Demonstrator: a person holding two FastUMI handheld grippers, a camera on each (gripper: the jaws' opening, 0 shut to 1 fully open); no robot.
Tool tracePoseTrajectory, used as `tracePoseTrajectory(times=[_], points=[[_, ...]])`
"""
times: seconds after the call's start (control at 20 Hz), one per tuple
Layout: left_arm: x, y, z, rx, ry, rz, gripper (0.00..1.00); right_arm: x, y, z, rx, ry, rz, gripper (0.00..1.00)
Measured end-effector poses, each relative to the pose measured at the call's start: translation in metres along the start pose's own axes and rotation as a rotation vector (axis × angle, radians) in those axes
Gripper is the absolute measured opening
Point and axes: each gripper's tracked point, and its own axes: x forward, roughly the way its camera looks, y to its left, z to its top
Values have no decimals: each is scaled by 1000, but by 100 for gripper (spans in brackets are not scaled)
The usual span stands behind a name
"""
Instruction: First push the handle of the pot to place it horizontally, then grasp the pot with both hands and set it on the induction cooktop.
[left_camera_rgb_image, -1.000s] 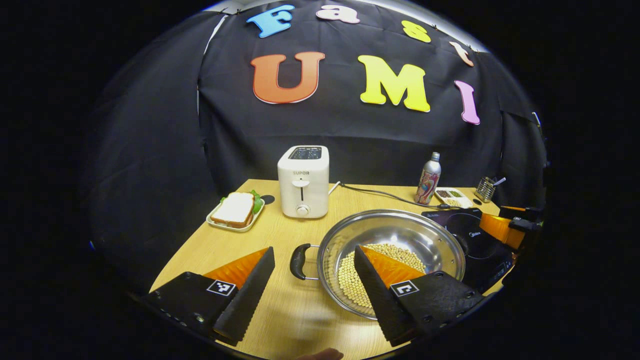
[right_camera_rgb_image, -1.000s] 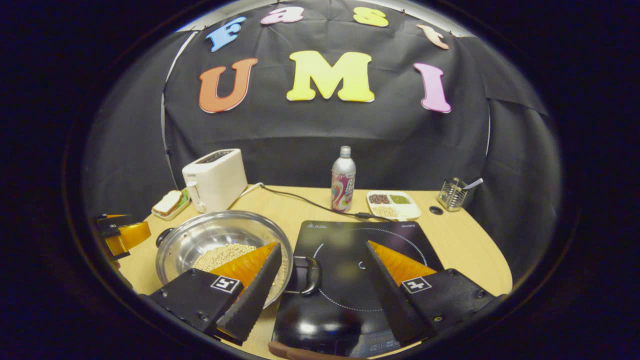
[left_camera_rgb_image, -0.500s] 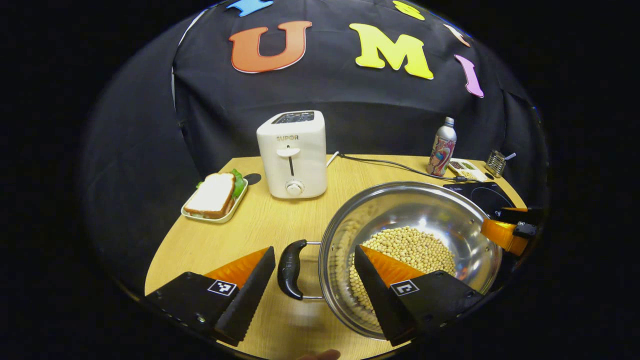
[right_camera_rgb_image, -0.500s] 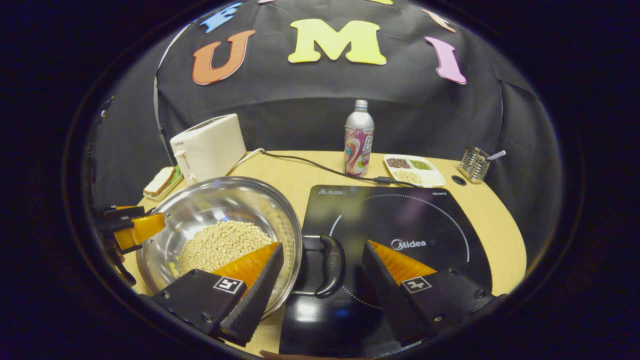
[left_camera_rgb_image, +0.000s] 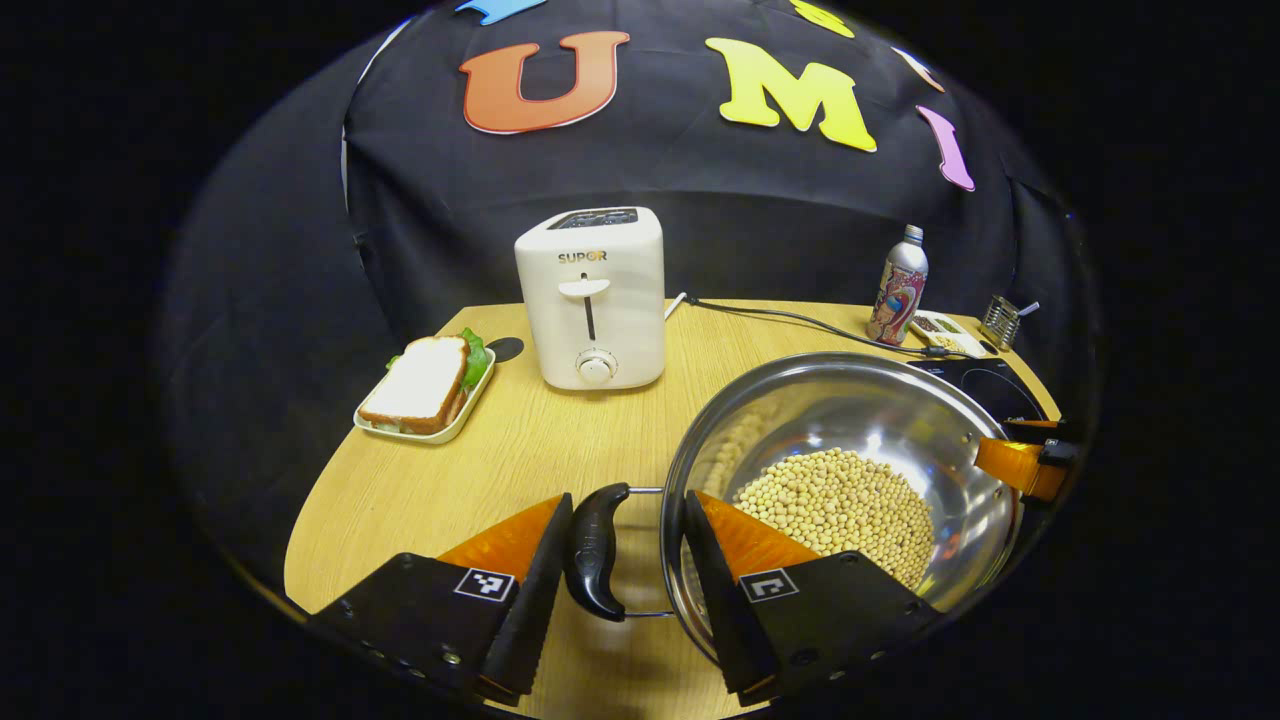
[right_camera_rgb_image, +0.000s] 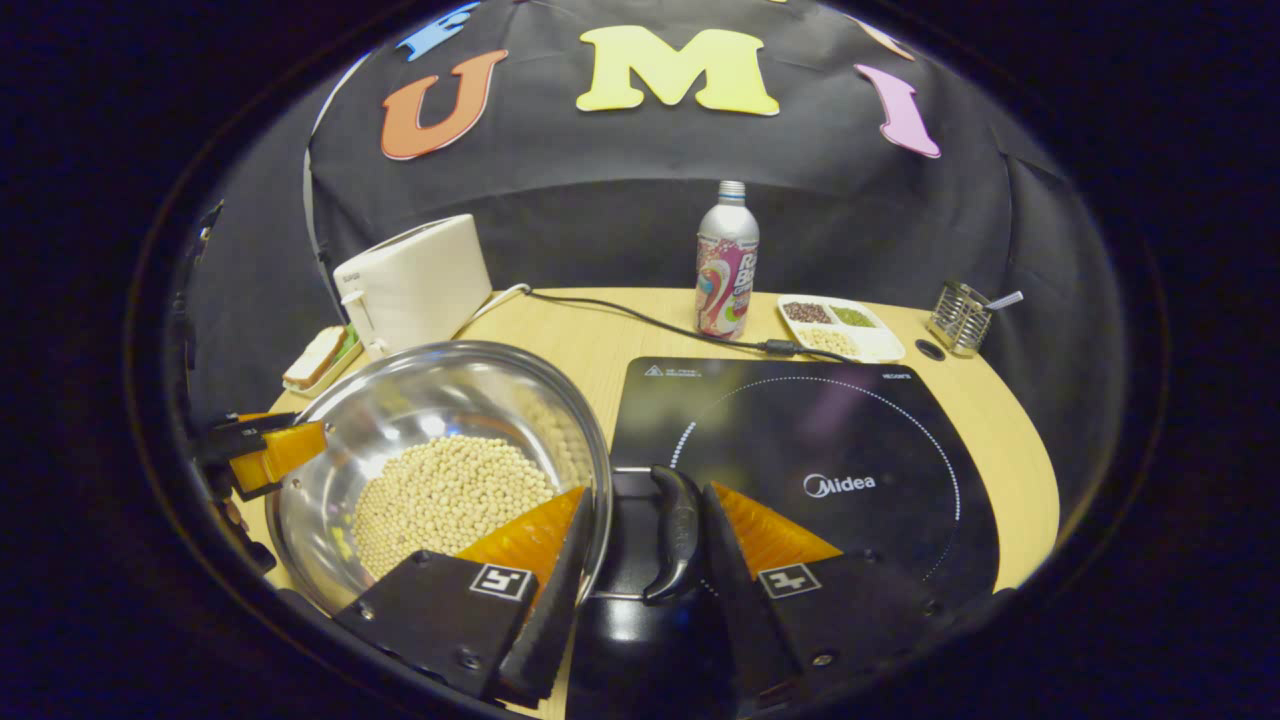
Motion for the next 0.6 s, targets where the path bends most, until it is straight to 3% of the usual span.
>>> tracePoseTrajectory(times=[0.6], points=[[1, -2, -9, -40, 77, -50, 65, 3, 0, 2, -41, 10, 33, 65]])
